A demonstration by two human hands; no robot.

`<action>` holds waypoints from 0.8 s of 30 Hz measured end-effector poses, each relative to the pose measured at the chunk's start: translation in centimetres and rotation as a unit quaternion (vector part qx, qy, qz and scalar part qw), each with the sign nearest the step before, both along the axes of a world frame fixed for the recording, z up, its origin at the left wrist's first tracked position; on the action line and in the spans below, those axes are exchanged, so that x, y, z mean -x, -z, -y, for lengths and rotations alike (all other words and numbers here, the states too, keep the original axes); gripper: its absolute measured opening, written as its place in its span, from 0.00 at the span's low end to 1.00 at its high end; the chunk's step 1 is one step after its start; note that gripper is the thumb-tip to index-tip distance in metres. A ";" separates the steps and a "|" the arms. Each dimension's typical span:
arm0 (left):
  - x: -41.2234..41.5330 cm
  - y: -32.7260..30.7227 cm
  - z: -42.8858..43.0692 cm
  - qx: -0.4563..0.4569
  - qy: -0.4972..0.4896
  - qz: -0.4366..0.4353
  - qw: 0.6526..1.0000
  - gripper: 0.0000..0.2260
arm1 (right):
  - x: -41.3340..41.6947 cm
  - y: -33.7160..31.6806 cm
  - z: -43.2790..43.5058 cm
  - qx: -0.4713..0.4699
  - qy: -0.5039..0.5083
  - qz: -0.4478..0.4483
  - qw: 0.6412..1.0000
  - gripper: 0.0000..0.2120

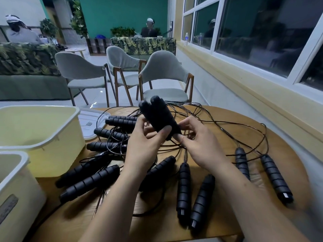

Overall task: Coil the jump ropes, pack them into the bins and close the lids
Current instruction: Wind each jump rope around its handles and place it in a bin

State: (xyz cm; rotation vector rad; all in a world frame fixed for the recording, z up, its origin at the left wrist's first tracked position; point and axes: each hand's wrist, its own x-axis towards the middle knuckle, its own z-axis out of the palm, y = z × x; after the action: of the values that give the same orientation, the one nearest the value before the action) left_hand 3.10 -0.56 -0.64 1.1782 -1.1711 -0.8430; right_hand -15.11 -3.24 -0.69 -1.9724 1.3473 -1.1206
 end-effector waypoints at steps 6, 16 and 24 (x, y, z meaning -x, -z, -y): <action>0.8 0.1 -0.3 0.094 -0.007 0.095 0.991 0.20 | 0.7 -0.4 -0.9 0.036 0.023 0.011 0.999 0.09; 2.9 1.3 -1.4 0.282 -0.026 0.348 0.894 0.34 | 2.6 -2.2 -3.2 -0.245 -0.067 0.322 0.912 0.15; 6.0 3.3 -2.8 0.303 0.032 0.411 0.859 0.36 | 6.0 -1.9 -4.7 -0.341 -0.107 0.291 0.888 0.30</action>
State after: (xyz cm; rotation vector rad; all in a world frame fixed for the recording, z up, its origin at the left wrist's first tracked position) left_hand -2.94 2.26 -3.95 0.9618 -1.9917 0.0744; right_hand -21.09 1.48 1.25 -1.1125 0.9743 -0.8620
